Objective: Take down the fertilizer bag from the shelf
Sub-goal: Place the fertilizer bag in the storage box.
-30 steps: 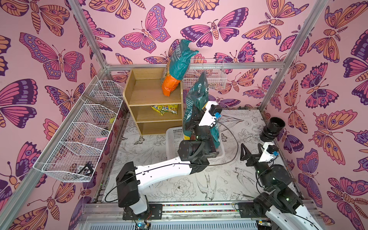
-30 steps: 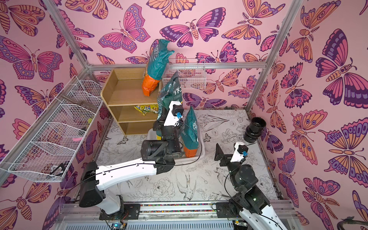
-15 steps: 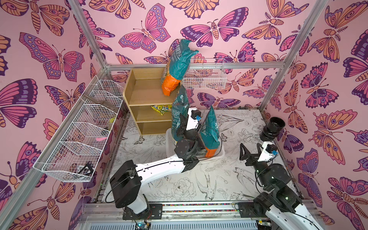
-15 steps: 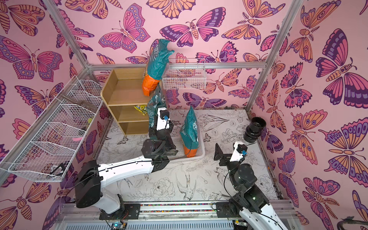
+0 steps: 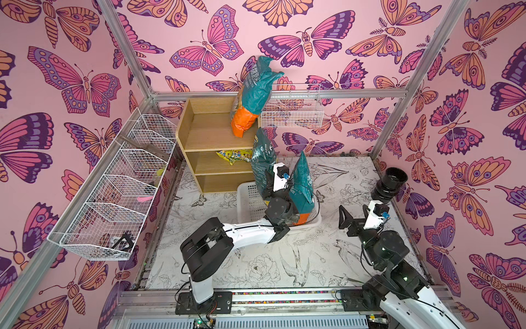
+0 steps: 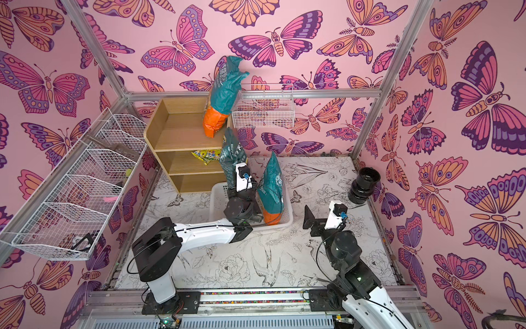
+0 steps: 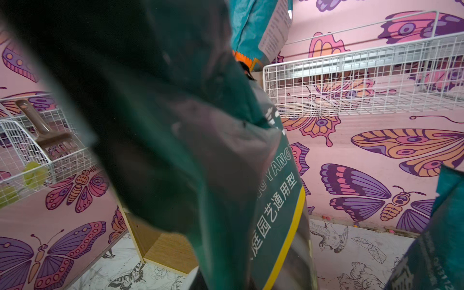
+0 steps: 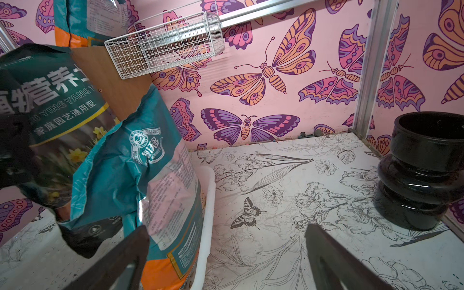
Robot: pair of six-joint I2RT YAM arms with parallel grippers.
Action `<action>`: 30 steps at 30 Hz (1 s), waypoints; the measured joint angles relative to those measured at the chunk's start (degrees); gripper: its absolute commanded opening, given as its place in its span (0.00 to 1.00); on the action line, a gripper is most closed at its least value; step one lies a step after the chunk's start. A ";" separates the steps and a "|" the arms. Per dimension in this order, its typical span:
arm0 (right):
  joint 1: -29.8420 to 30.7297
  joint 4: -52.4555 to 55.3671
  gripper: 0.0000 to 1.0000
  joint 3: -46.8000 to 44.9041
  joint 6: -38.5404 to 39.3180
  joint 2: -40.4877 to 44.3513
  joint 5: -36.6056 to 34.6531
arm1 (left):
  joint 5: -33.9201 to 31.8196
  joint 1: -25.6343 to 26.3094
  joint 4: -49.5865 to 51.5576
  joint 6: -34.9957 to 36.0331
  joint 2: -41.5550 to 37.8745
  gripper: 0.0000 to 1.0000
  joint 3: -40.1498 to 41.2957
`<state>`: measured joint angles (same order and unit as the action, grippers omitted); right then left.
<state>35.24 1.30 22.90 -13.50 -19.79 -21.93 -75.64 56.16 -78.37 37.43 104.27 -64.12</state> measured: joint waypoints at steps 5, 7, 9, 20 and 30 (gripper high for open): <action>0.00 -0.11 0.99 -0.59 0.00 -0.15 0.20 | 0.59 0.33 -1.66 -4.46 4.72 0.00 -0.09; 0.00 -0.22 0.99 -0.74 0.00 -0.20 0.24 | 0.35 1.03 -2.45 -5.01 6.05 0.00 -0.42; 0.00 -0.31 0.99 -0.76 -0.02 -0.37 0.42 | -0.15 2.14 -2.93 -4.22 7.45 0.00 -1.46; 0.00 -0.46 0.99 -0.81 -0.02 -0.74 0.61 | -5.01 9.05 -2.12 6.01 17.88 0.00 -9.18; 0.00 -0.48 0.99 -0.81 -0.04 -0.98 1.07 | -3.06 8.48 -3.21 1.90 17.29 0.98 -7.23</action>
<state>35.24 0.82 22.09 -13.54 -20.78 -20.86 -78.70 64.64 -81.58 39.33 121.56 -71.35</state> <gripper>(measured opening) 0.993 0.281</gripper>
